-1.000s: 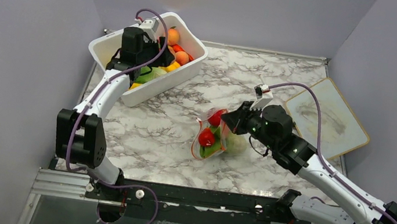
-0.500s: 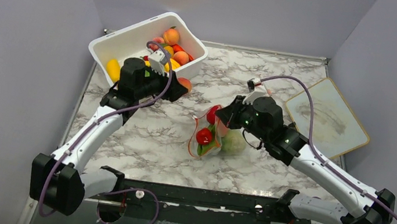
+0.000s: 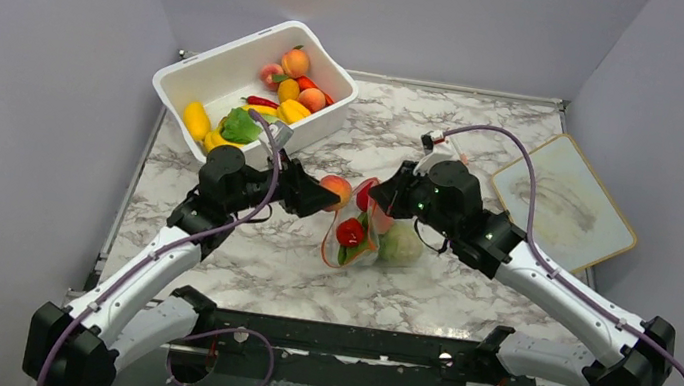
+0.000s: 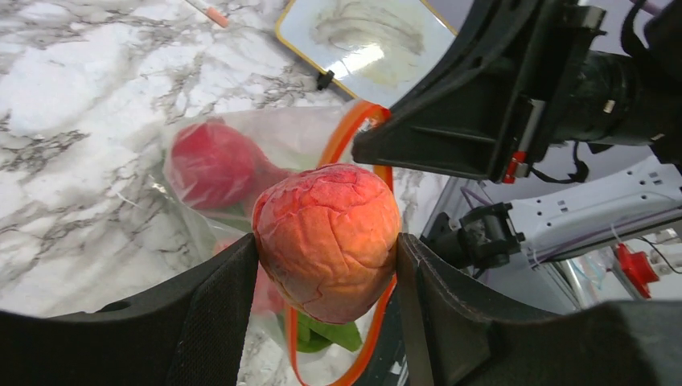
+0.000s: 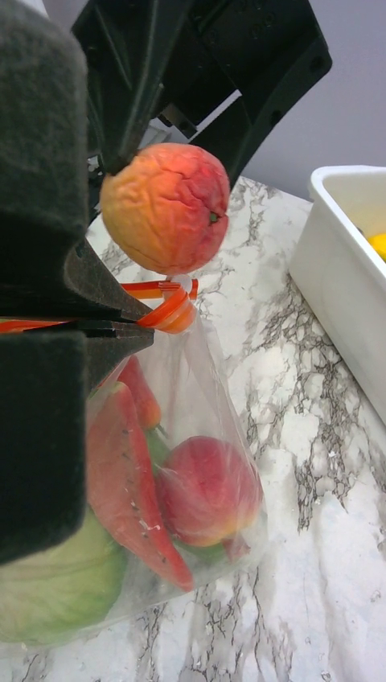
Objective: Place the food in the zip-top bag and seal the zipper
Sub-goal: Place the fake fruit in the zipper food storage bag, then adjust the zipper food storage bag at the center of the board, then pick up the fake fruit from the bin, then place the fake fruit in the zipper food storage bag.
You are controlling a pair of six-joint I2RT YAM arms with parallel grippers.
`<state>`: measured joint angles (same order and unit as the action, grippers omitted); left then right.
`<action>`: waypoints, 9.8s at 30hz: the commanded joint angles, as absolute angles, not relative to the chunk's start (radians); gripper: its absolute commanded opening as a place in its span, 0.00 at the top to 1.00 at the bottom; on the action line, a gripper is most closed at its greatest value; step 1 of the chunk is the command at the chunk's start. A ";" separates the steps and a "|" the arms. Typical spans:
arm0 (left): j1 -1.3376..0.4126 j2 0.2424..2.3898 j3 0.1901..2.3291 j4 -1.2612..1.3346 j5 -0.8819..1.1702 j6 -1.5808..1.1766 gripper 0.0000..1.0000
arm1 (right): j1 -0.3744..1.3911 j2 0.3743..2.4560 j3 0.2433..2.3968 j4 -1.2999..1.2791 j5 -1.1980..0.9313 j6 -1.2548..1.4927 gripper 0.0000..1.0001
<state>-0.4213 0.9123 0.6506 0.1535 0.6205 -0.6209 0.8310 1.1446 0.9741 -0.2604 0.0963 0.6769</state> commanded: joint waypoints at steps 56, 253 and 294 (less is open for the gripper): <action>-0.647 0.979 0.851 -0.207 0.237 -0.463 0.16 | 0.833 1.027 0.945 -0.182 0.033 0.601 0.99; -0.095 1.312 1.100 0.015 0.667 -0.485 0.78 | 0.833 1.013 0.902 -0.213 0.026 0.571 0.99; -0.463 1.085 0.796 0.074 0.585 -0.669 0.78 | 0.833 0.983 0.907 -0.175 0.023 0.567 0.99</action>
